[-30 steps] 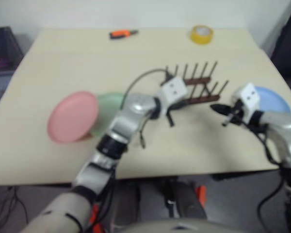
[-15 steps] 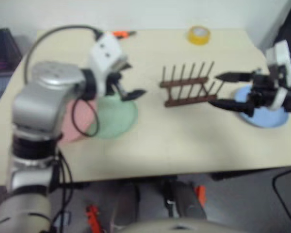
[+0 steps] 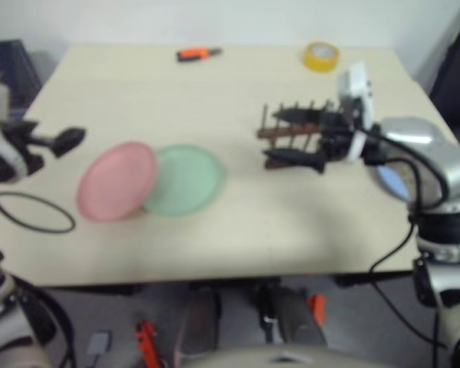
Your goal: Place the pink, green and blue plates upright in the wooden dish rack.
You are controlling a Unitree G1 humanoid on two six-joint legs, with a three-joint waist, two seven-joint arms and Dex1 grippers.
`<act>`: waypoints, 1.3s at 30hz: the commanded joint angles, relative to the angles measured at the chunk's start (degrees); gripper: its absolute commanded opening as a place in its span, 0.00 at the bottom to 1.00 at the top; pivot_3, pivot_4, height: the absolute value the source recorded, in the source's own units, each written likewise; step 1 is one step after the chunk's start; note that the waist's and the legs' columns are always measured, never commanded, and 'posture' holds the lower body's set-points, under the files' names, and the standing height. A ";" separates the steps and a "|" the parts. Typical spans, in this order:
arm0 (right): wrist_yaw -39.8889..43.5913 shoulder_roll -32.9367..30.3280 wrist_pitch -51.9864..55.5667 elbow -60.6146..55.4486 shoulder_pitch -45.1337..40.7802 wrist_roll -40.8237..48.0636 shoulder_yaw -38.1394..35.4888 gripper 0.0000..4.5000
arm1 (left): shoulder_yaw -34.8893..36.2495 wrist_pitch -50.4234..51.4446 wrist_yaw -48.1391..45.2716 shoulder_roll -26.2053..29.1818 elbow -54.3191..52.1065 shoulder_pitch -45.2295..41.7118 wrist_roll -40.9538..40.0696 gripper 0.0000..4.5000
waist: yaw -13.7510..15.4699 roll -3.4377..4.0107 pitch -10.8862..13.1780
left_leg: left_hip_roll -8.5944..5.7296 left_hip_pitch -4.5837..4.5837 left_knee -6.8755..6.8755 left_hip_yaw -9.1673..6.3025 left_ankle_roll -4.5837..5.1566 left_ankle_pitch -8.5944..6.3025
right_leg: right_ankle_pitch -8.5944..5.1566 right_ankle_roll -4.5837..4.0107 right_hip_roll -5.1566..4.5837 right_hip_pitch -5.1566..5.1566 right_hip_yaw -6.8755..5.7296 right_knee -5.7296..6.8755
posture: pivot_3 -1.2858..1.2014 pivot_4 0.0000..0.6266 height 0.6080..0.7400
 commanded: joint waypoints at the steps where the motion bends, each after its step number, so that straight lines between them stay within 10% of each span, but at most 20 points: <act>1: 1.28 0.17 -1.25 -0.19 -1.89 -0.24 0.26 0.99 | 4.91 1.05 3.75 -1.81 -0.04 2.44 0.59 1.00 | 0.18 -0.03 -0.02 | 0.01 0.00 0.00 -0.01 0.00 0.00 | 0.00 0.00 -0.04 0.00 0.00 0.01 | 0.52 0.24 1.00; 26: 3.00 0.17 -0.26 -1.28 -2.62 -1.40 1.43 0.99 | 0.46 -5.61 13.53 -16.60 14.38 4.58 -5.84 1.00 | 0.39 -0.16 -0.10 | 0.18 0.06 -0.01 -0.09 -0.01 0.01 | 0.05 -0.31 -0.09 0.00 -0.02 0.10 | 0.52 0.24 1.00; 39: 2.51 -0.34 -0.07 -2.12 -2.42 -1.47 1.46 1.00 | -0.16 -5.71 15.17 -15.38 13.81 4.33 -8.36 0.08 | 0.36 -0.16 -0.10 | 0.18 0.04 -0.02 -0.09 -0.01 0.01 | 0.05 -0.31 -0.09 -0.01 -0.02 0.07 | 0.52 0.24 1.00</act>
